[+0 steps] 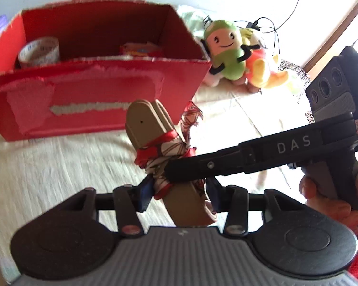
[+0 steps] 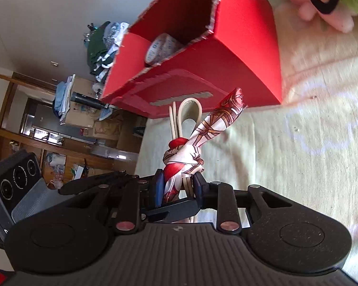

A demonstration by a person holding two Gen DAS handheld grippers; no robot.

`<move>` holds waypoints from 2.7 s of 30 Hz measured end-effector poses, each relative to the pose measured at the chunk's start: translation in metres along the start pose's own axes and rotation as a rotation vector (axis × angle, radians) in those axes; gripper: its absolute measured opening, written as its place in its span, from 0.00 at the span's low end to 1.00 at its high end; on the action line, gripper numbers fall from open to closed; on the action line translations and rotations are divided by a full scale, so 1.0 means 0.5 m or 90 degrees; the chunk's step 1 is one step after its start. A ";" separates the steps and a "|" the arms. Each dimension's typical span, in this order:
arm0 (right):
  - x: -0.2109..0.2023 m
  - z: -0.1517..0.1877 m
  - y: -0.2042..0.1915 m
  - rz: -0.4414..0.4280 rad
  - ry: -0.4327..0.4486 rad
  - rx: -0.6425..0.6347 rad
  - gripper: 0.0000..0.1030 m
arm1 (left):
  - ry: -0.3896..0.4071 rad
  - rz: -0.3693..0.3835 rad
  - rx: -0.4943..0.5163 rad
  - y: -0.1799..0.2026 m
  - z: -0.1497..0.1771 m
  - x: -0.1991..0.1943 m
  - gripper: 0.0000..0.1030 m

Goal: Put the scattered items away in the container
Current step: 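Lift the sandal with the right tool and carry it over the red box, then lower the sandal into the red box beside the gourd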

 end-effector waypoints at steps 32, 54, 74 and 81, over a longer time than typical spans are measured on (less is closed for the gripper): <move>-0.112 -0.356 -0.201 0.073 0.179 -0.113 0.28 | 0.127 -0.003 0.125 -0.112 -0.389 -0.221 0.44; 0.093 -0.384 -0.047 0.188 0.032 -0.044 0.28 | -0.045 0.015 0.063 -0.247 -0.342 0.037 0.44; 0.161 -0.375 0.033 0.205 -0.026 0.039 0.28 | -0.171 -0.041 0.074 -0.262 -0.330 0.135 0.45; 0.148 -0.372 0.044 0.224 -0.003 0.060 0.27 | -0.172 -0.035 0.073 -0.263 -0.335 0.146 0.47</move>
Point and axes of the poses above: each gripper's, at about its wrist camera, not at the fingertips, and x roughly the way its jaws point, y to its right, z to its underside, the point moved 9 cm from there along x, roughly the way its jaws point, and after that the axes turned 12 degrees about -y, right-handed, at the moved point
